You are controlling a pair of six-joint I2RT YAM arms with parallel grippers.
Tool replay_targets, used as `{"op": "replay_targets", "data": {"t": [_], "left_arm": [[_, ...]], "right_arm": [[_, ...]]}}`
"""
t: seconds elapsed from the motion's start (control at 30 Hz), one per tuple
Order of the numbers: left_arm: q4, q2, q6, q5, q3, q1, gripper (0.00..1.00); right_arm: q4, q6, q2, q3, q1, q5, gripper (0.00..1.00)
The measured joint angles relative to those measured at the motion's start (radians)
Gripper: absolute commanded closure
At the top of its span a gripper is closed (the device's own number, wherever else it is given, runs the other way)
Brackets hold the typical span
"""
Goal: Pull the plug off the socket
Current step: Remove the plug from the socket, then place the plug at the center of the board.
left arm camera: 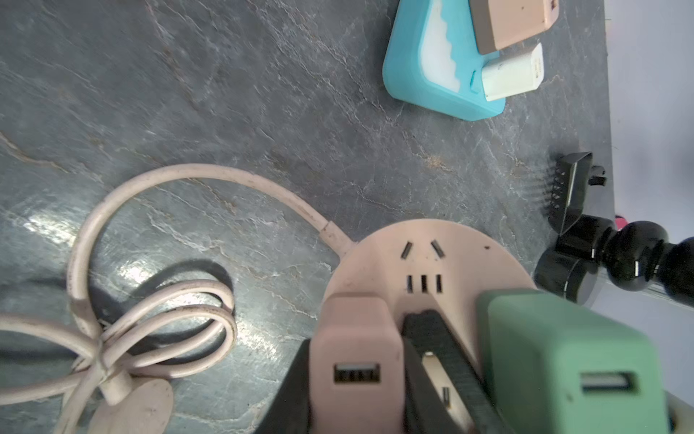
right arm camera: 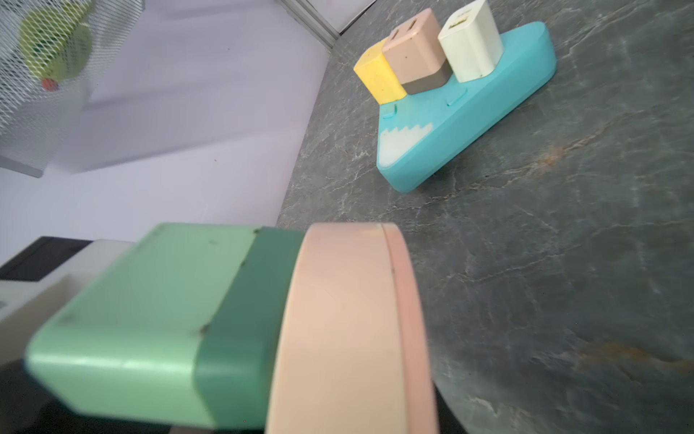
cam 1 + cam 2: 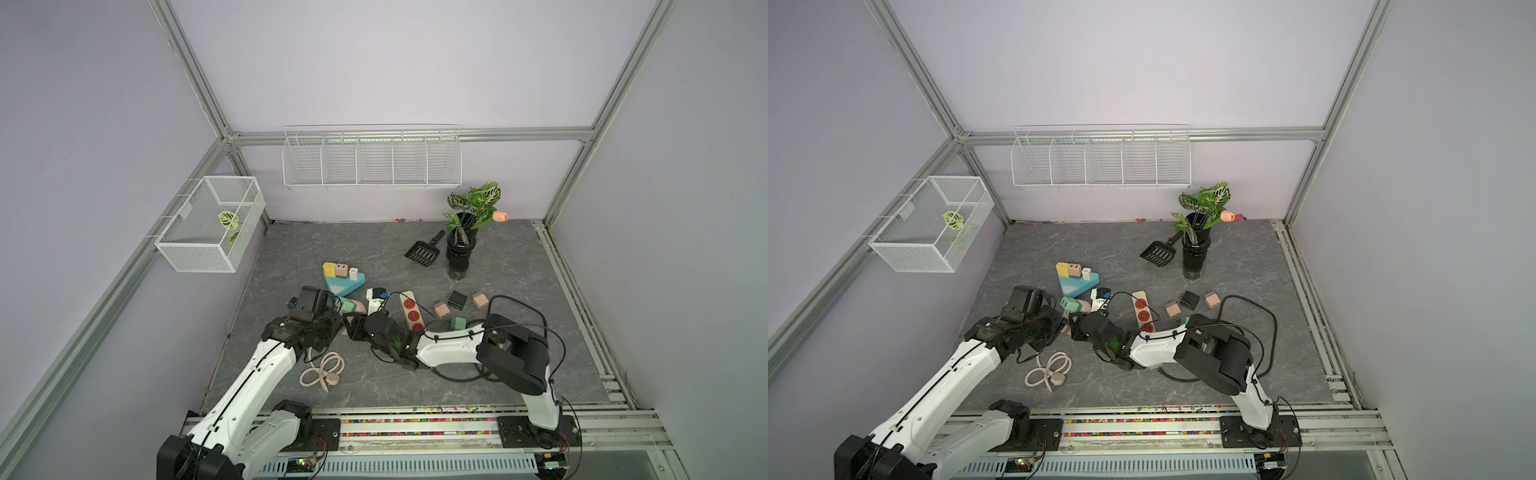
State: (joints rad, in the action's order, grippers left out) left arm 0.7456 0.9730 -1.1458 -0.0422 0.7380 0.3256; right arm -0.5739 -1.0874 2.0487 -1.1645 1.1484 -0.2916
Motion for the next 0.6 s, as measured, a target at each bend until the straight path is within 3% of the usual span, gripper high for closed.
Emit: {"op": "replay_targets", "data": {"t": [0.13,0.3,0.6], "left_arm": [[0.002,-0.082,-0.020,0.105,0.026,-0.061,1.00],[-0.037,-0.159,-0.021,0.123,-0.005,-0.067,1.00],[-0.013,0.002,0.102,0.164,0.037,-0.067,1.00]], "right_arm": [[0.015,-0.043,0.020,0.093,-0.027,-0.031,1.00],[-0.003,0.016,0.002,0.108,-0.028,-0.039,1.00],[-0.034,0.090,-0.008,0.121,-0.038,0.014,1.00]]}}
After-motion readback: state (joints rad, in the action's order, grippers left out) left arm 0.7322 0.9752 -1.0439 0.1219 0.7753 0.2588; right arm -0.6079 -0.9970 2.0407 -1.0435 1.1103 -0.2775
